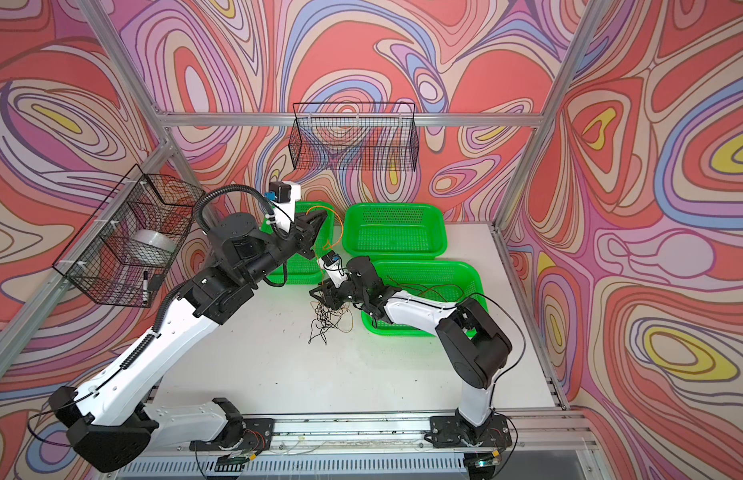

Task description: Untangle the cables

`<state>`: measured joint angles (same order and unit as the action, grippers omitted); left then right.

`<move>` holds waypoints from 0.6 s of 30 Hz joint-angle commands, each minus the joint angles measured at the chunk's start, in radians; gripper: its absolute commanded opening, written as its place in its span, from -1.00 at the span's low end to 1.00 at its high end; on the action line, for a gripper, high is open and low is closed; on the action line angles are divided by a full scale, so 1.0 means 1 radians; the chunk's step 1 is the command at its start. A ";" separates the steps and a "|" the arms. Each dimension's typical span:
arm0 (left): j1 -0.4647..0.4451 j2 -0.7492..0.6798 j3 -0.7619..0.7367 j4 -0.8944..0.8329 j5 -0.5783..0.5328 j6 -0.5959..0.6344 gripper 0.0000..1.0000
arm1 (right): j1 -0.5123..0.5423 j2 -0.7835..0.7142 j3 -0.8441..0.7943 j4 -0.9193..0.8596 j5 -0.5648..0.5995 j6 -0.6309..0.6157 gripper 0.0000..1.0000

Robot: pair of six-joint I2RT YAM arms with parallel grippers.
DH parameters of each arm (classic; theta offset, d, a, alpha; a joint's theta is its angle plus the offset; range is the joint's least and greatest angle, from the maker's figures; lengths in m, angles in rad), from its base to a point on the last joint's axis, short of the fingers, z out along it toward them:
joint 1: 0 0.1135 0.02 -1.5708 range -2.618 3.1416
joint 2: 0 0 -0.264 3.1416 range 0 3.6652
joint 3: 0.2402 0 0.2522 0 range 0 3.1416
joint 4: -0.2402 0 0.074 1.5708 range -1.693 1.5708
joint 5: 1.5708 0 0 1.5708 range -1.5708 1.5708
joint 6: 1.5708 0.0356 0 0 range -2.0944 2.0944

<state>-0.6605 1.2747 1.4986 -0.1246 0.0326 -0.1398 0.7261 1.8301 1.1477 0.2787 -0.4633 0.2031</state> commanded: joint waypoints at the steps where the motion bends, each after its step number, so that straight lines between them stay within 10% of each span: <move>1: -0.005 0.026 0.102 -0.061 -0.014 0.043 -1.00 | 0.003 0.033 -0.019 0.052 0.015 0.045 -0.28; 7: -0.005 0.080 0.246 -0.126 -0.032 0.093 -1.00 | 0.021 0.090 -0.045 0.030 0.037 0.030 -0.36; 18: -0.001 0.097 0.314 -0.208 -0.047 0.163 -1.00 | 0.021 -0.151 -0.152 0.070 0.115 -0.076 0.21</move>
<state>-0.6613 1.3758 1.8164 -0.3023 -0.0162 -0.0063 0.7441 1.7702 0.9985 0.2996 -0.3744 0.1719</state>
